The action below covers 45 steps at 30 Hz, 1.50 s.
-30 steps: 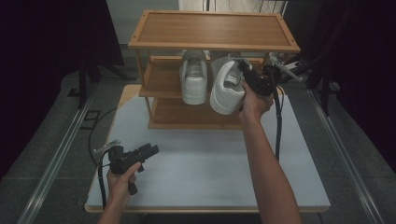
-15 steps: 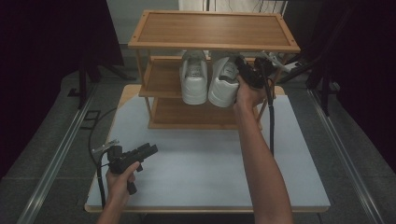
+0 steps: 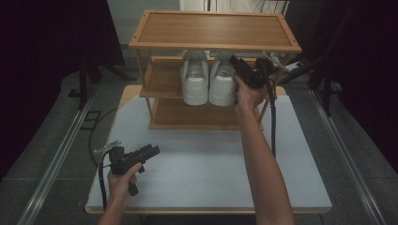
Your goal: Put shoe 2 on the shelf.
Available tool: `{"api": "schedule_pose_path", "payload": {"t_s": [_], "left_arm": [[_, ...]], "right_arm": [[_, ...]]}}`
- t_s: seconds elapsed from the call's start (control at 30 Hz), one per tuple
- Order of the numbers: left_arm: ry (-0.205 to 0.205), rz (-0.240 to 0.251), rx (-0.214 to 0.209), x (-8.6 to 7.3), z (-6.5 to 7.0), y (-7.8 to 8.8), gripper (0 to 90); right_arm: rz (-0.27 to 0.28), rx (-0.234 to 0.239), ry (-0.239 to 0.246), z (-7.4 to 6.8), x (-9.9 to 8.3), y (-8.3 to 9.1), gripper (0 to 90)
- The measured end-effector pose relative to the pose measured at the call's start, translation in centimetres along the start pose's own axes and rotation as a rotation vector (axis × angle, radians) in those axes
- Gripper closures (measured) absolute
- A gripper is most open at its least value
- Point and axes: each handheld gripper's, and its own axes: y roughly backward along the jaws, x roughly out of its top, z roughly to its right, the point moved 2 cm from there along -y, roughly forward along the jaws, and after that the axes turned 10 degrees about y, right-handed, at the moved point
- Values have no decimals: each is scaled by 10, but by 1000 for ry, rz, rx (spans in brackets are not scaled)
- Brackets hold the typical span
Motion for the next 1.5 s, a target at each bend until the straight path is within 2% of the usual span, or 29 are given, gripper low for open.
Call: {"api": "schedule_pose_path", "payload": {"t_s": [0.1, 0.23, 0.3, 0.37, 0.47, 0.5, 0.53, 0.63, 0.77, 0.9, 1.0, 1.03, 1.07, 1.13, 1.2, 1.23, 1.27, 1.37, 1.43, 1.5], "left_arm": [[-2, -1, 0, 1, 1, 0, 397], [-5, 7, 9, 2, 2, 0, 397], [-11, 5, 16, 2, 1, 0, 397], [-18, 2, 21, 2, 1, -1, 397], [-23, -2, 23, 2, 1, -3, 397], [-25, -3, 25, 2, 2, -3, 397], [-25, -1, 26, 2, 2, -3, 397], [-28, 1, 25, 3, 3, -2, 397], [-29, 1, 24, 2, 2, 0, 397], [-33, 4, 18, 1, 5, 1, 397], [-41, 6, 13, 1, 8, 3, 397], [-37, 13, 11, 1, 10, 3, 397], [-39, 14, 10, 1, 10, 4, 397], [-46, 15, 9, 2, 11, 4, 397], [-45, 16, 10, 3, 11, 4, 397], [-44, 16, 10, 3, 10, 4, 397], [-44, 15, 11, 3, 10, 4, 397], [-42, 11, 15, 3, 8, 4, 397], [-42, 14, 19, 3, 8, 5, 397], [-42, 16, 20, 3, 9, 5, 397]], "right_arm": [[-10, 6, 17, 4, -5, 10, 507], [2, 33, 6, 8, -6, 19, 497], [16, 42, 31, 8, -6, 27, 487], [21, 52, 83, 10, -5, 39, 483], [22, 73, 100, 11, -7, 46, 476], [16, 83, 123, 12, -10, 53, 475], [16, 83, 123, 12, -10, 53, 475], [8, 88, 169, 13, -14, 66, 462], [-10, 97, 218, 12, -22, 89, 453], [-44, 132, 222, 12, -31, 117, 452], [-46, 142, 254, 12, -37, 140, 450], [-38, 157, 262, 14, -45, 156, 451], [-38, 157, 262, 14, -45, 156, 451], [-41, 158, 282, 16, -53, 168, 451], [-40, 163, 297, 20, -64, 179, 451], [-49, 178, 304, 25, -76, 190, 451], [-49, 178, 304, 25, -76, 190, 451], [-73, 202, 300, 34, -96, 202, 451], [-121, 211, 319, 42, -116, 210, 447], [-135, 210, 324, 44, -122, 212, 447]]}}
